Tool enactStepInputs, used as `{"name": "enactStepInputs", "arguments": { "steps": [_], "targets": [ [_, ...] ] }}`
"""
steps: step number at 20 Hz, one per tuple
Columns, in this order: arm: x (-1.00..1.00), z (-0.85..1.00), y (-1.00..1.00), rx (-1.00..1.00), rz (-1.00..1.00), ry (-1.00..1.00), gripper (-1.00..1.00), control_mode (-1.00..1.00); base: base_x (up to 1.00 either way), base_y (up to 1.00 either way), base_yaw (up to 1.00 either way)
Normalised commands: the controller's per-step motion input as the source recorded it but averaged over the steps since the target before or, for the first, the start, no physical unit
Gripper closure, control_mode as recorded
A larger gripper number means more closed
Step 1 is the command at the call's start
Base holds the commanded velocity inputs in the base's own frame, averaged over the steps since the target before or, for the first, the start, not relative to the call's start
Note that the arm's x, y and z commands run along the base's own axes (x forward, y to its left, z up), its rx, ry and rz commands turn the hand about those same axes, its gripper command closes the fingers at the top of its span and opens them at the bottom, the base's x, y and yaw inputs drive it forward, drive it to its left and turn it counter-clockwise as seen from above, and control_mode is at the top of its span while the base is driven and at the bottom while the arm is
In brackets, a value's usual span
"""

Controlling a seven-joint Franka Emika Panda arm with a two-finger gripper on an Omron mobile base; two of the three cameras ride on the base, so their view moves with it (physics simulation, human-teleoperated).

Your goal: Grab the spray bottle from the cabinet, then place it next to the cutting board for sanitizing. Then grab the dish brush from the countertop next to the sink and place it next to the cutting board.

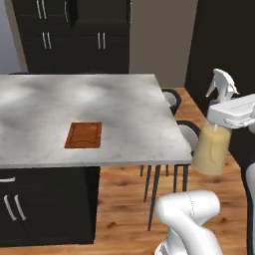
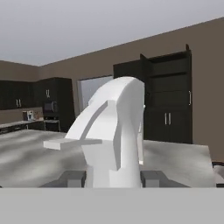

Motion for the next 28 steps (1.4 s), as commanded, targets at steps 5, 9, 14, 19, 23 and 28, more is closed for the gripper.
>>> {"name": "enactStepInputs", "arguments": {
  "steps": [5,9,14,19,23,28],
  "targets": [
    [0.00,0.00,0.00,0.00,0.00,0.00,1.00,1.00,0.00,1.00,-0.40],
    [0.00,0.00,0.00,0.00,0.00,0.00,1.00,1.00,0.44,1.00,-0.47],
    [0.00,0.00,0.00,0.00,0.00,0.00,1.00,1.00,0.48,0.66,-0.21],
    [0.00,0.00,0.00,0.00,0.00,0.00,1.00,1.00,0.19,0.43,0.00],
    [0.00,0.00,0.00,0.00,0.00,0.00,1.00,1.00,0.35,-0.03,0.03],
    [0.00,0.00,0.00,0.00,0.00,0.00,1.00,1.00,0.87,-0.03,0.14]
  ]
}}
